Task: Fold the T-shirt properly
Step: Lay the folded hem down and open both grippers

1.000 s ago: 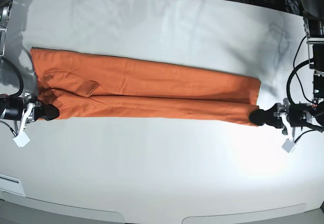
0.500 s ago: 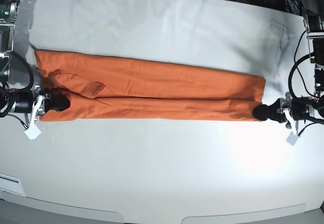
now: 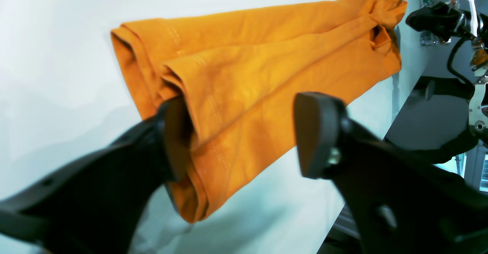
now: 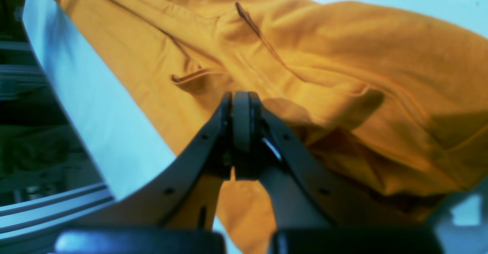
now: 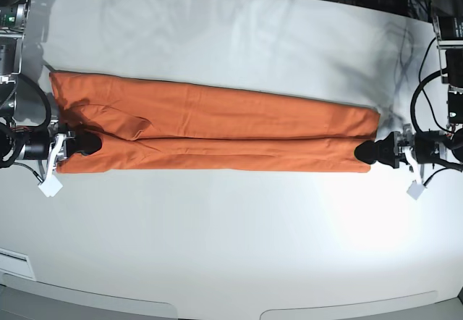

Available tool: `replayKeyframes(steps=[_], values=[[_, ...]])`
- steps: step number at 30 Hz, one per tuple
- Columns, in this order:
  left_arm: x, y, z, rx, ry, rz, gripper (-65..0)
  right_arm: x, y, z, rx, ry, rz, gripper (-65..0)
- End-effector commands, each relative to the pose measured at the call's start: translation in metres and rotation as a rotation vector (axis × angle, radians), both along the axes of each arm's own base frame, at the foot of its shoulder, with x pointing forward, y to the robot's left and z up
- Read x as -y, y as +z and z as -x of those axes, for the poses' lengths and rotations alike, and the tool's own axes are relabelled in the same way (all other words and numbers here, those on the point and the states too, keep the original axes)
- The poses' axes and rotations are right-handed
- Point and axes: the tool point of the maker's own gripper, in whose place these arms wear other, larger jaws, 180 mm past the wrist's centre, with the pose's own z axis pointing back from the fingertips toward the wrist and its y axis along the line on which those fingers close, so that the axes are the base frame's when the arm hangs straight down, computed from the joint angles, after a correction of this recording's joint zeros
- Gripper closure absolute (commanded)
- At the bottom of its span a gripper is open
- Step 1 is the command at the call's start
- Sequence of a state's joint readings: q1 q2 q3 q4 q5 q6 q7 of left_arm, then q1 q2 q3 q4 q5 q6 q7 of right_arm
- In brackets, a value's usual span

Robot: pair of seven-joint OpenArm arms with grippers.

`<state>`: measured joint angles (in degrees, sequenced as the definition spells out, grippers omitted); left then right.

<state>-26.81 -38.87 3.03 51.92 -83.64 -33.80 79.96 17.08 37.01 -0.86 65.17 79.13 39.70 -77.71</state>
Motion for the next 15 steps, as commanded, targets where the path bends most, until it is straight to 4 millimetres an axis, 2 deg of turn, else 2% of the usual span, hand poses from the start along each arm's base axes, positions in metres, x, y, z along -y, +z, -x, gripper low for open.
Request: replayKeyframes(steps=[1, 6, 12, 15], values=[[-0.006, 0.019, -0.009, 0.049, 0.007, 0.003, -44.5, 0.003, 0.013, -0.012, 0.06, -0.019, -0.005, 0.0], [-0.006, 0.019, -0.009, 0.05, 0.008, 0.003, -44.5, 0.008, -0.017, -0.015, 0.097, -0.077, 0.097, 0.0], [-0.008, 0.02, -0.009, 0.071, -0.006, -0.006, -44.5, 0.015, -0.057, 0.006, 0.062, -0.074, 0.222, 0.0], [-0.011, 0.025, -0.012, 0.084, 0.004, -0.006, -44.5, 0.016, -0.067, 0.014, 0.046, -0.07, 0.241, 0.0]])
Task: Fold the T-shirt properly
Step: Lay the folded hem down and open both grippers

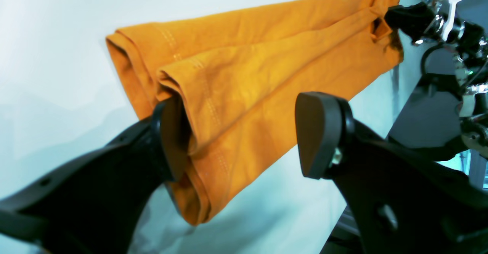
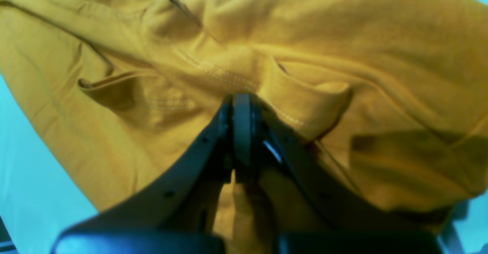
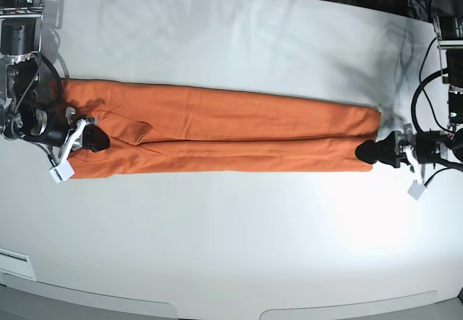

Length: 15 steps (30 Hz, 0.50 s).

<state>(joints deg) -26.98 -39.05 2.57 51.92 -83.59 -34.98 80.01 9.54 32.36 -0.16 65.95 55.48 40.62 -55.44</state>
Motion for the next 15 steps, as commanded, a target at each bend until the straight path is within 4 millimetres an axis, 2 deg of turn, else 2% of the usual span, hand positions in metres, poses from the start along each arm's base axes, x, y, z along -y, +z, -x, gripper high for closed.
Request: replayKeyframes(steps=[1, 9, 12, 15], values=[[-0.011, 0.025, -0.012, 0.071, 0.02, 0.003, -44.5, 0.015, -0.01, 0.01, -0.058, 0.015, 0.089, 0.0], [-0.043, 0.066, -0.029, 0.201, 0.143, 0.05, -44.5, 0.023, -0.014, 0.009, -0.082, -0.038, 0.119, 0.0], [-0.05, 0.073, -0.03, 0.217, 0.174, 0.065, -44.5, 0.031, -0.011, 0.005, -0.076, -0.085, 0.122, 0.0], [-0.052, 0.069, -0.027, 0.206, 0.185, 0.068, -44.5, 0.048, -0.007, -0.003, -0.062, -0.191, 0.126, 0.0]])
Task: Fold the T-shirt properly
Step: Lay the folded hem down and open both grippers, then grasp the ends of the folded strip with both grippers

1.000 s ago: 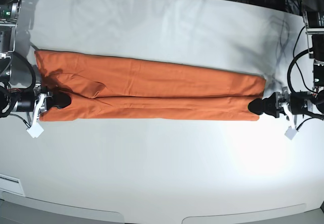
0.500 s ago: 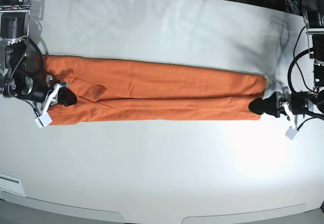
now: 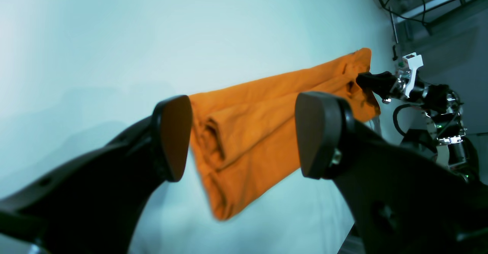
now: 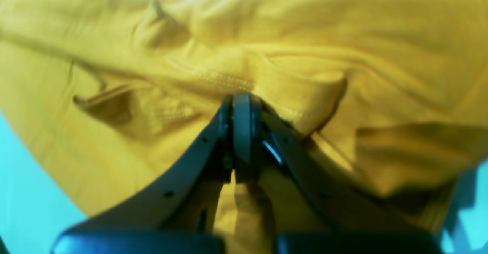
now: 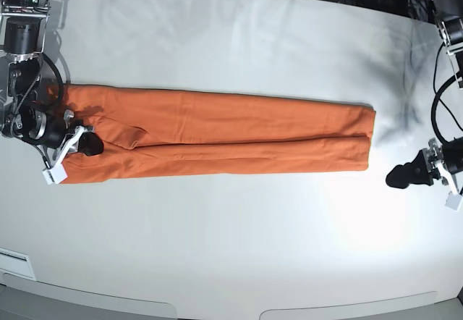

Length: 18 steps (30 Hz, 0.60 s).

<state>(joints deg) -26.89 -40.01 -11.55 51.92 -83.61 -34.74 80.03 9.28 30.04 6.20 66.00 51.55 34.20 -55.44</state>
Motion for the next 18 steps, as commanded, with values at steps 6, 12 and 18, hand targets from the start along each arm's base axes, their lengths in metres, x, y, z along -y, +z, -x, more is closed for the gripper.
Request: replayKeyframes(steps=[6, 12, 18], values=[[-0.006, -0.007, 0.012, -0.028, 0.012, 0.005, -44.5, 0.058, 0.005, 0.003, -0.036, -0.144, 0.121, 0.0], [-0.003, -0.024, 0.024, -0.078, 0.013, 0.015, -44.5, 0.055, 0.018, 0.002, 0.018, -0.099, 0.065, 0.0], [0.004, -0.032, 0.027, -0.096, 0.009, 0.033, -44.5, 0.053, 0.048, 0.001, 0.086, -0.089, -0.086, 0.0]])
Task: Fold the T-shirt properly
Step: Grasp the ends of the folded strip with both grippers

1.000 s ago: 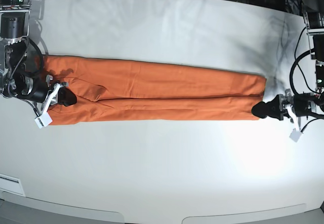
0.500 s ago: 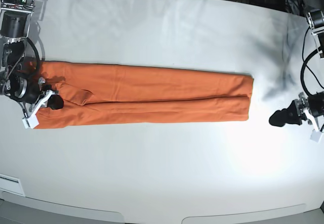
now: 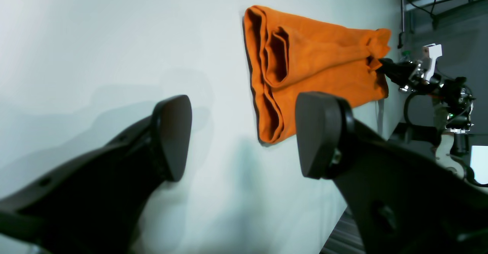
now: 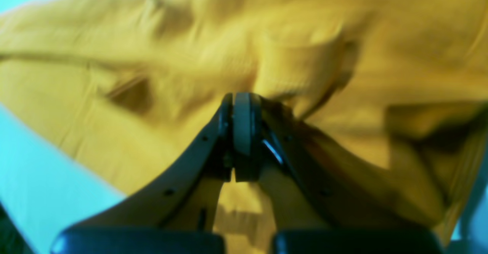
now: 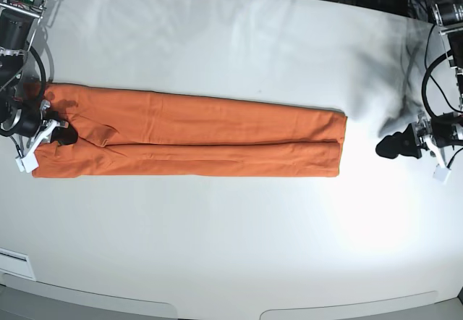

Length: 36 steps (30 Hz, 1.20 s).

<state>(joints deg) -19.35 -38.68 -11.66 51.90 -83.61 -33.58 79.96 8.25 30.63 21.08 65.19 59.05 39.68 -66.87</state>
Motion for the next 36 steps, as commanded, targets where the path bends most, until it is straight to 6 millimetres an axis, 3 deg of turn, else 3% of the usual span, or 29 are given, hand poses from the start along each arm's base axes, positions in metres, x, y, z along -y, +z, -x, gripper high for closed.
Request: replayKeyframes(steps=[1, 6, 13, 24, 30, 32, 33, 36], values=[[0.0, 0.016, -0.009, 0.048, 0.002, 0.013, -44.5, 0.016, 0.027, -0.014, 0.086, -0.029, 0.001, -0.3], [0.033, 0.005, -0.013, 0.047, -0.022, 0.093, -44.5, 0.048, 0.045, -0.014, 0.116, -0.087, 0.039, -0.3], [0.065, -0.017, -0.013, -0.004, -0.053, 0.108, -44.5, 0.072, 0.056, -0.007, 0.092, -0.088, 0.103, -0.3], [0.112, -0.035, -0.012, -0.044, -0.093, 0.168, -44.5, 0.075, 0.059, -0.007, 0.098, -0.091, 0.11, -0.3], [0.123, -0.036, -0.012, -0.043, -0.102, 0.191, -44.1, 0.076, 0.06, -0.007, 0.098, -0.091, 0.11, -0.3], [0.122, -0.036, -0.012, -0.043, -0.102, 0.189, -38.9, 0.076, 0.059, -0.007, 0.097, -0.091, 0.11, -0.3], [0.121, -0.037, -0.012, -0.045, -0.102, 0.183, -32.2, 0.076, 0.059, -0.007, 0.098, -0.091, 0.11, -0.3], [0.118, -0.047, -0.009, -0.073, -0.113, 0.12, 0.0, 0.073, 0.062, -0.009, 0.111, -0.091, 0.09, -0.3]])
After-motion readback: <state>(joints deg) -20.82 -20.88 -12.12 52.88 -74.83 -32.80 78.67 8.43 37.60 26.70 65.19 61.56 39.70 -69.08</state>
